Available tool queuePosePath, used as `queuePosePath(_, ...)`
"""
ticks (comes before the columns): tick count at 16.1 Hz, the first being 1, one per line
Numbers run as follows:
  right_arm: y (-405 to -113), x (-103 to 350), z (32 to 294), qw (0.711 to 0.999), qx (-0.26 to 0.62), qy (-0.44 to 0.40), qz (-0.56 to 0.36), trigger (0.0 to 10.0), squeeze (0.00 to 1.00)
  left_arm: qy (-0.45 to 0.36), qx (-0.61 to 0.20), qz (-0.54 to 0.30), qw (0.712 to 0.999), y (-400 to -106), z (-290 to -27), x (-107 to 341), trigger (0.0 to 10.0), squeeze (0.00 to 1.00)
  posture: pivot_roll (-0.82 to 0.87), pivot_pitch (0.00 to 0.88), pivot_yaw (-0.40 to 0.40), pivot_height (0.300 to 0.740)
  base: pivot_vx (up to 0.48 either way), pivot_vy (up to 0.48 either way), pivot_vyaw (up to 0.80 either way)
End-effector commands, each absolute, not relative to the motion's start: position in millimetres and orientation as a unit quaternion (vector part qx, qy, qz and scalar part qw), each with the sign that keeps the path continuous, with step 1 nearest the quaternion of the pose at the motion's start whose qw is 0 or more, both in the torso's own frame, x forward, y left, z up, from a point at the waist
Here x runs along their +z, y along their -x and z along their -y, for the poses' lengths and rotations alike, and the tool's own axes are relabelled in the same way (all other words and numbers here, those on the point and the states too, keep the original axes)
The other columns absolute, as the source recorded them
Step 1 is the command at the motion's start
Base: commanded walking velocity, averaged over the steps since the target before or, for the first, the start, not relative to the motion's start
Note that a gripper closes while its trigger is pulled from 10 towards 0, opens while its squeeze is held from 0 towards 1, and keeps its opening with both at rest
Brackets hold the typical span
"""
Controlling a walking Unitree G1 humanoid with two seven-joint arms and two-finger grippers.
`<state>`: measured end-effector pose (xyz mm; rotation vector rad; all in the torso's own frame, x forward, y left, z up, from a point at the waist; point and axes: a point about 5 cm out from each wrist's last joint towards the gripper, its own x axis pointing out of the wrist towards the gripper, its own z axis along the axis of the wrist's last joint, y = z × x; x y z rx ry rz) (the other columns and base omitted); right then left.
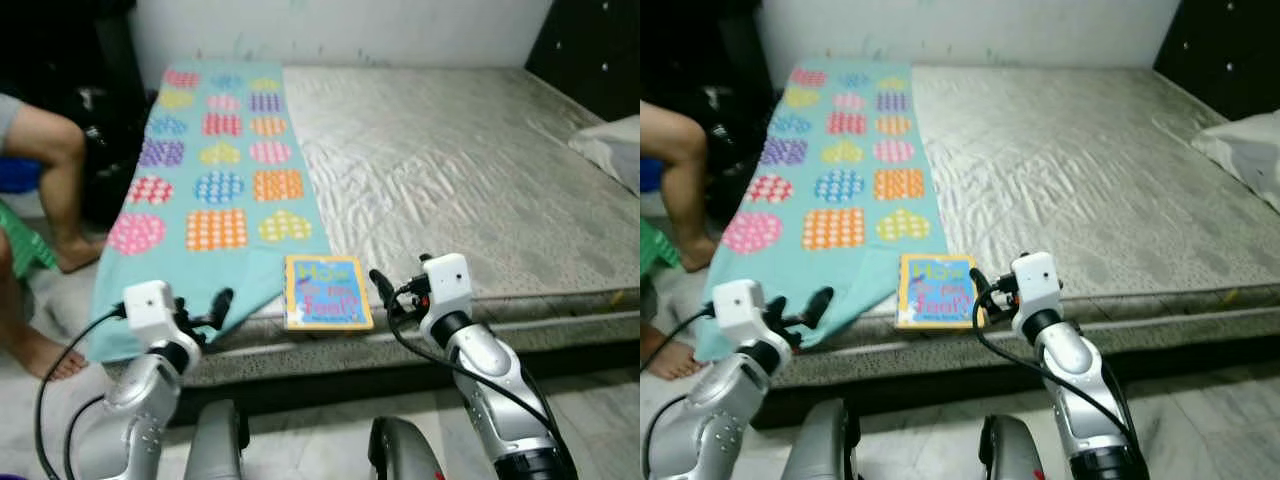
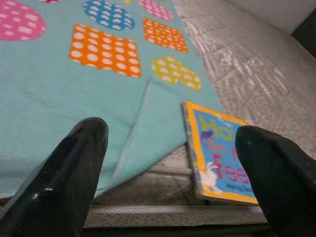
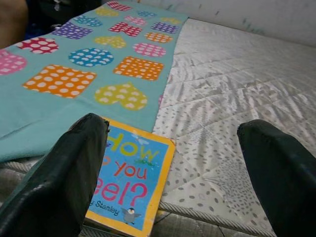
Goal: Clean up the room
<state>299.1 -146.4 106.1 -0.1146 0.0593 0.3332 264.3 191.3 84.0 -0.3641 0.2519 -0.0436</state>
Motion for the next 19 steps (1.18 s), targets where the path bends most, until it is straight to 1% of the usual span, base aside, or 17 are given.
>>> queuePosePath(1, -299.2, 108.3, 152.1, 0.985, 0.159, 0.06, -0.029, 10.0, 0.0, 0.177, -0.019, -0.118, 0.977, -267.3, -193.0, 86.0, 10.0, 0.0, -0.04, 0.047, -0.05, 0.58, 0.0, 0.0, 0.0)
queuePosePath(7, -298.7, 107.5, 149.9, 0.984, 0.163, 0.066, -0.029, 10.0, 0.0, 0.182, -0.034, -0.101, 0.978, -265.6, -187.6, 87.8, 10.0, 0.0, -0.04, 0.048, -0.052, 0.58, 0.0, 0.0, 0.0)
queuePosePath(19, -300.9, 109.3, 148.0, 0.982, 0.171, 0.075, -0.022, 10.0, 0.0, 0.179, -0.046, -0.096, 0.978, -267.1, -183.0, 87.5, 10.0, 0.0, -0.04, 0.034, -0.05, 0.58, 0.332, 0.0, 0.0)
